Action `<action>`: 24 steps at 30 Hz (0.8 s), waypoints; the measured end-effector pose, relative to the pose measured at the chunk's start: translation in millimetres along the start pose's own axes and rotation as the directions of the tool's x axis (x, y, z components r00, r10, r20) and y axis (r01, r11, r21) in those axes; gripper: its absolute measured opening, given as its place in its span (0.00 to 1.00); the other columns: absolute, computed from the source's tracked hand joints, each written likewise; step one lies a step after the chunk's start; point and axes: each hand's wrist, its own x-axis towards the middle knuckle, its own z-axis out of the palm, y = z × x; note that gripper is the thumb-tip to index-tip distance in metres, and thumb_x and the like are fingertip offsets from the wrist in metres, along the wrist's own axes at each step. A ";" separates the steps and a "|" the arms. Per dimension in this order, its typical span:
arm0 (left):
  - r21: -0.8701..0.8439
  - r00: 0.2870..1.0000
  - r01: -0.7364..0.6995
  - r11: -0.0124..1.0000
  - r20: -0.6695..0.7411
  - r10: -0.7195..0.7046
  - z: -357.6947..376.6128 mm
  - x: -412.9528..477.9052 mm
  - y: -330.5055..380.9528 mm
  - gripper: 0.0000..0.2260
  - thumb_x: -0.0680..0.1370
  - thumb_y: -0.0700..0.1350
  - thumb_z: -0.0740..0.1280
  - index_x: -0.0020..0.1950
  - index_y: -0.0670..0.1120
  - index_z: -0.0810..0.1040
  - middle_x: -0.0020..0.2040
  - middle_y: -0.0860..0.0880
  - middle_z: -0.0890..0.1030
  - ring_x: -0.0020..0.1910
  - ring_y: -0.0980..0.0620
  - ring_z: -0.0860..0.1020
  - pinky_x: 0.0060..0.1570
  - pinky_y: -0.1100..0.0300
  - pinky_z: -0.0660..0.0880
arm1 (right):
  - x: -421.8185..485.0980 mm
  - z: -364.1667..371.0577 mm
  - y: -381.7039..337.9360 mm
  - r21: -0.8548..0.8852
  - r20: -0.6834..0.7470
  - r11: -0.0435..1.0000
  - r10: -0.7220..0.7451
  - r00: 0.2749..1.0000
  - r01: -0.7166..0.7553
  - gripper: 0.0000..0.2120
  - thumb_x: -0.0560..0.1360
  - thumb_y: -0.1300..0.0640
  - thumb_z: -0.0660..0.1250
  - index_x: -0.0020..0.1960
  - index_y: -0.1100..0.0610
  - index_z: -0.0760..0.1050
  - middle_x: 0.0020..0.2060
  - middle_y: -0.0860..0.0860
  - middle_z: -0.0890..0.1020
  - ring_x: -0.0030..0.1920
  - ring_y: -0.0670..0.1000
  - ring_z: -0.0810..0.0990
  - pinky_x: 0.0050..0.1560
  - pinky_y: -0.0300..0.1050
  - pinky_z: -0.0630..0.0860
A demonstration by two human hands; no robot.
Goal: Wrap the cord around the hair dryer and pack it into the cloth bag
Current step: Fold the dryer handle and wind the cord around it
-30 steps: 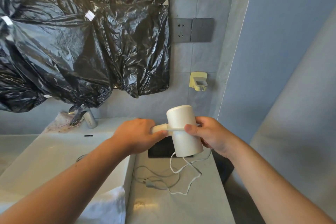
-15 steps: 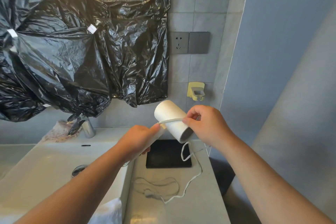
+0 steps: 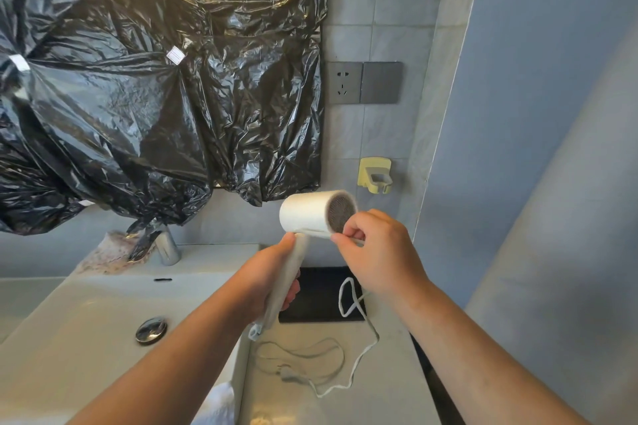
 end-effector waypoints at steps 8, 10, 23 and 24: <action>-0.196 0.966 0.065 0.978 0.256 -0.013 -2.6 -13.5 -1.2 0.33 0.78 0.69 0.53 0.37 0.40 0.75 0.30 0.42 0.74 0.25 0.46 0.72 0.27 0.60 0.71 | 5.0 4.4 9.0 0.357 0.350 0.732 0.472 0.809 -0.581 0.12 0.74 0.50 0.71 0.38 0.57 0.80 0.33 0.47 0.80 0.36 0.46 0.75 0.39 0.41 0.71; -0.222 0.949 0.090 0.971 0.316 -0.016 0.7 -17.5 -1.2 0.34 0.78 0.69 0.52 0.36 0.40 0.75 0.29 0.42 0.74 0.24 0.46 0.71 0.26 0.61 0.71 | 4.4 5.7 6.8 0.371 0.443 0.706 0.436 0.783 -0.603 0.13 0.78 0.51 0.66 0.38 0.56 0.80 0.33 0.42 0.81 0.36 0.43 0.74 0.41 0.39 0.68; -0.394 0.857 0.144 0.908 0.508 0.085 10.5 -35.0 10.0 0.34 0.76 0.71 0.53 0.37 0.40 0.75 0.26 0.44 0.72 0.20 0.48 0.70 0.22 0.63 0.71 | 10.4 19.2 -3.5 0.566 0.574 0.417 0.420 0.703 -0.712 0.18 0.65 0.39 0.73 0.30 0.52 0.77 0.25 0.46 0.70 0.28 0.49 0.63 0.32 0.44 0.61; -0.403 0.849 0.155 0.902 0.521 0.088 10.9 -35.2 10.0 0.34 0.76 0.71 0.53 0.38 0.40 0.75 0.26 0.44 0.72 0.20 0.48 0.70 0.22 0.63 0.71 | 9.7 19.9 -4.9 0.549 0.605 0.399 0.417 0.678 -0.735 0.20 0.62 0.36 0.73 0.34 0.54 0.78 0.26 0.47 0.69 0.28 0.48 0.63 0.31 0.43 0.61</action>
